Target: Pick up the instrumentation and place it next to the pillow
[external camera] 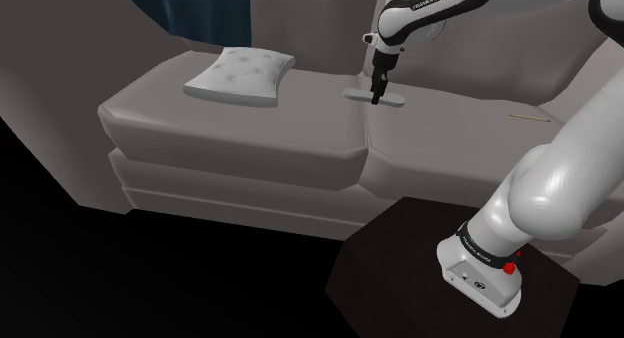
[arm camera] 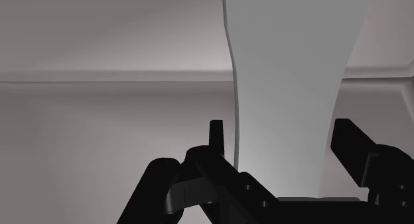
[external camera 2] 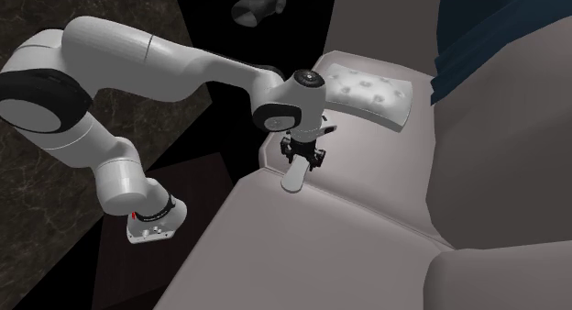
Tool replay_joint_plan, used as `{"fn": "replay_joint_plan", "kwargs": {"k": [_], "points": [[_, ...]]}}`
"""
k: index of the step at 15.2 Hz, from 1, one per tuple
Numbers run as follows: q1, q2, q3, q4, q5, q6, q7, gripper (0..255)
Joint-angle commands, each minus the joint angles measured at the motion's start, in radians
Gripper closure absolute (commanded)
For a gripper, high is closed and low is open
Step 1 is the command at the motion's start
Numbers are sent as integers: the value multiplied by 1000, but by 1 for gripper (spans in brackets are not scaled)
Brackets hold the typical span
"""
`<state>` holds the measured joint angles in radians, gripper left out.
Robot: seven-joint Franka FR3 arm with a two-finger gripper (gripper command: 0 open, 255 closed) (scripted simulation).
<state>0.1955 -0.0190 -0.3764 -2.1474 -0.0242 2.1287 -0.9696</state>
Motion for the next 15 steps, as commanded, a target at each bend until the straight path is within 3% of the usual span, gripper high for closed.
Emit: {"fn": "replay_joint_plan", "kwargs": {"k": [1, 15], "points": [[1, -12, 1, 15, -5, -26, 3, 255], [4, -67, 8, 148, -23, -212, 16, 255]]}}
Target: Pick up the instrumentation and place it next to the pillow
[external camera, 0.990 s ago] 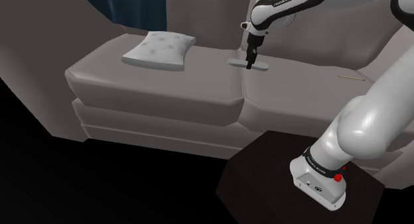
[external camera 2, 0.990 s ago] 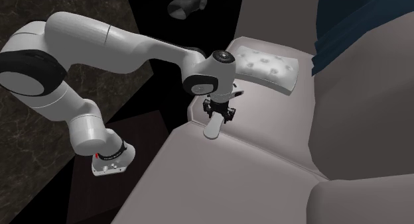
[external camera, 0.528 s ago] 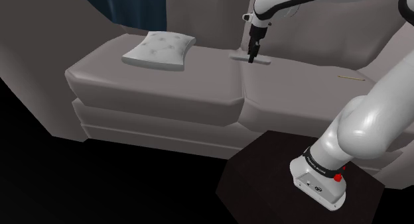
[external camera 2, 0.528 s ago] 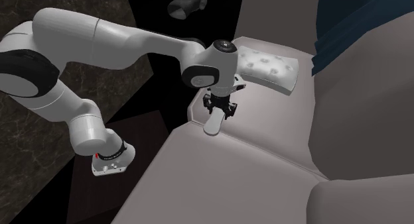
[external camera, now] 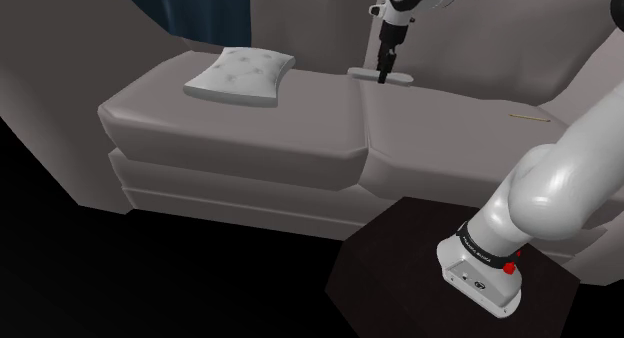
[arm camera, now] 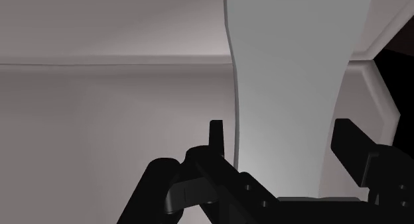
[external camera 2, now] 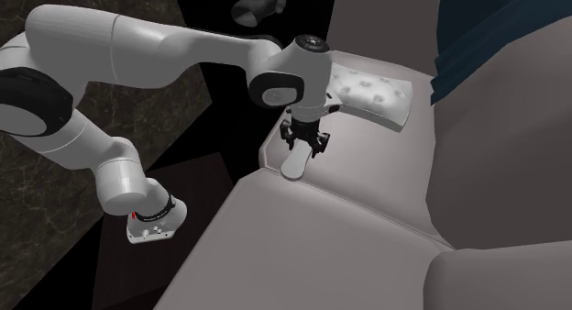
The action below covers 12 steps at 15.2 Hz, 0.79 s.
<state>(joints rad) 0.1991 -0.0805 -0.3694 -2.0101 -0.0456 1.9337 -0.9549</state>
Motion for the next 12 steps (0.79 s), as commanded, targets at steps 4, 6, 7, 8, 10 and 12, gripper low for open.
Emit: {"fn": "replay_joint_plan", "kwargs": {"k": [4, 6, 7, 8, 10, 12], "points": [[1, -13, 2, 55, -4, -68, 2, 255], [7, 67, 3, 144, 26, -81, -2, 255], [8, 108, 4, 190, 42, -90, -4, 255], [8, 149, 5, 239, 57, -100, -6, 255], [5, 233, 8, 343, 87, -125, -10, 255], [-2, 320, 12, 457, 117, -157, -12, 255]]}}
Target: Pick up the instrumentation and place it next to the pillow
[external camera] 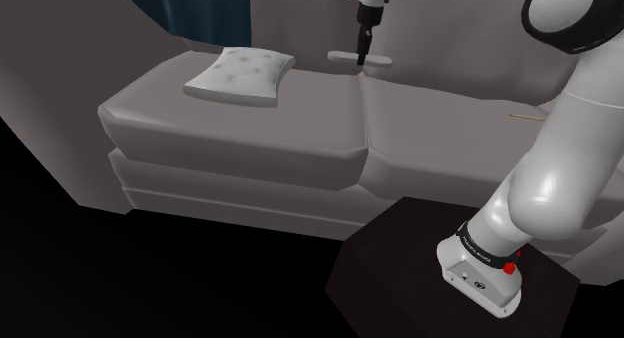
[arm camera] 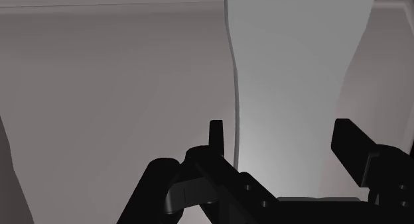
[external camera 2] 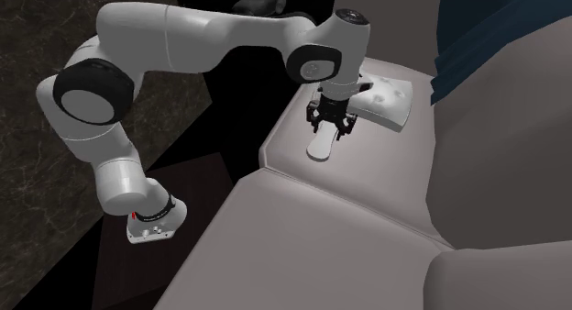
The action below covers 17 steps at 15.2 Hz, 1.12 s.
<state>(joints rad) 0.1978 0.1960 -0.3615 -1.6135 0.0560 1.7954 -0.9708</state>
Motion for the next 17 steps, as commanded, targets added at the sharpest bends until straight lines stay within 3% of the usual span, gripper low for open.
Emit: {"fn": "replay_joint_plan", "kwargs": {"k": [1, 5, 17], "points": [[-6, 89, 7, 122, 30, -37, 4, 255], [-45, 297, 24, 428, 88, -143, 10, 255], [-29, 288, 29, 251, 87, 24, 6, 255]]}}
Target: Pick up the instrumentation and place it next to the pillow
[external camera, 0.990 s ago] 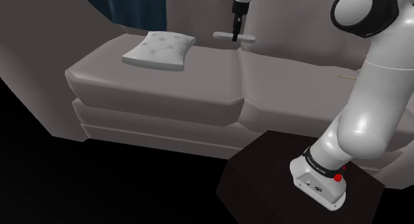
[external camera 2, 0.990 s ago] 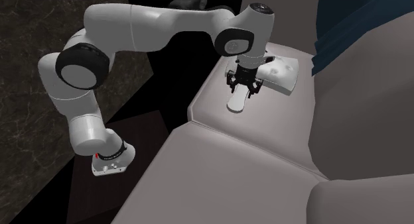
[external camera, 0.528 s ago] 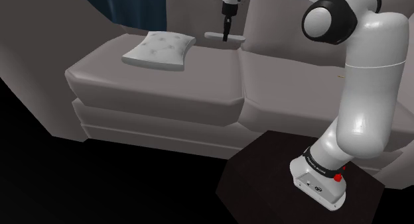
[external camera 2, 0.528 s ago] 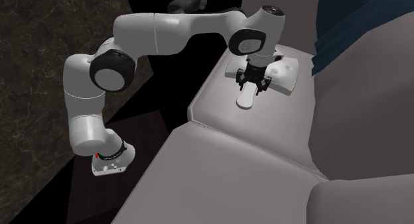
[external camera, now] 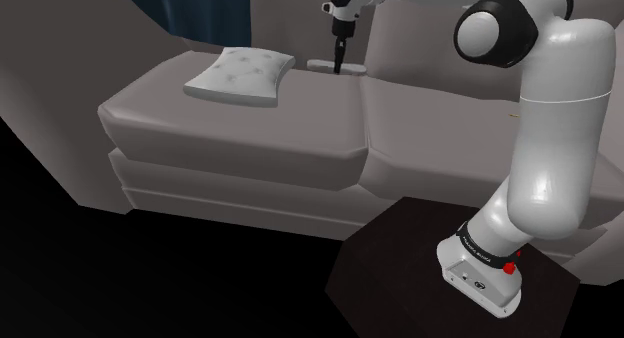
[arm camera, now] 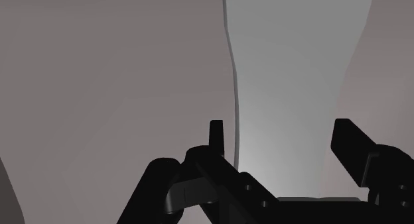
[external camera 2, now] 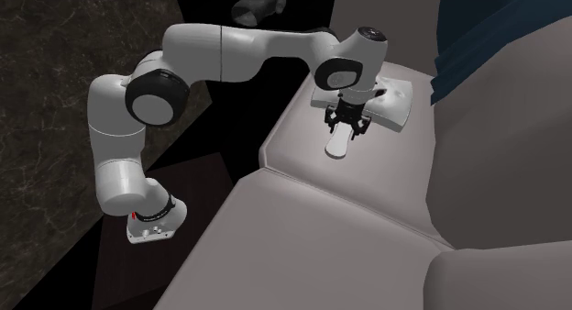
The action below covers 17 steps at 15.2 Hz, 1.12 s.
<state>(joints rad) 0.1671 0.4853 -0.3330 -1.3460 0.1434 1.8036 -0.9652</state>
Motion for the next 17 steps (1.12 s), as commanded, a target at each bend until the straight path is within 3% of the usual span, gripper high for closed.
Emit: {"fn": "replay_joint_plan", "kwargs": {"k": [1, 17], "points": [[3, 0, 1, -28, 1, 28, -1, 255], [6, 49, 12, -171, 21, 217, -14, 255]]}}
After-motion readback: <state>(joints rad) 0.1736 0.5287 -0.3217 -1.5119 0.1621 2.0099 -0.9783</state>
